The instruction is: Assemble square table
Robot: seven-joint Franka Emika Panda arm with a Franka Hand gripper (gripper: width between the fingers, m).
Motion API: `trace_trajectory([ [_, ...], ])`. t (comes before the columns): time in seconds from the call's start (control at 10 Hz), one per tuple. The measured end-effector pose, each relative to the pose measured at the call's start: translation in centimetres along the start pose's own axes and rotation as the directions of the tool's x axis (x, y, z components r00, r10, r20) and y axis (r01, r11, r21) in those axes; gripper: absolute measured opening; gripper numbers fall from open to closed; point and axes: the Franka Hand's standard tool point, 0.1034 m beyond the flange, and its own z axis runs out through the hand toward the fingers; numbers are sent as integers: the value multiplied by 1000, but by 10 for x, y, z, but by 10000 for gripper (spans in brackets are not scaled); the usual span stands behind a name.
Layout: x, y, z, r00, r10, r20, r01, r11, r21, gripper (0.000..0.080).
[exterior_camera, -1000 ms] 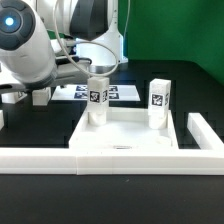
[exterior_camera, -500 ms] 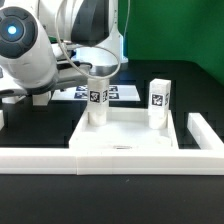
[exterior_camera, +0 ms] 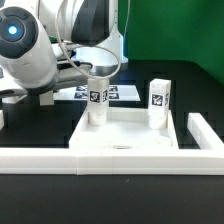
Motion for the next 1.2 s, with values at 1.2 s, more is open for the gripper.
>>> trace_trajectory([
  [1.2, -36, -13, -95, 980, -123, -154, 121, 992, -25, 290],
])
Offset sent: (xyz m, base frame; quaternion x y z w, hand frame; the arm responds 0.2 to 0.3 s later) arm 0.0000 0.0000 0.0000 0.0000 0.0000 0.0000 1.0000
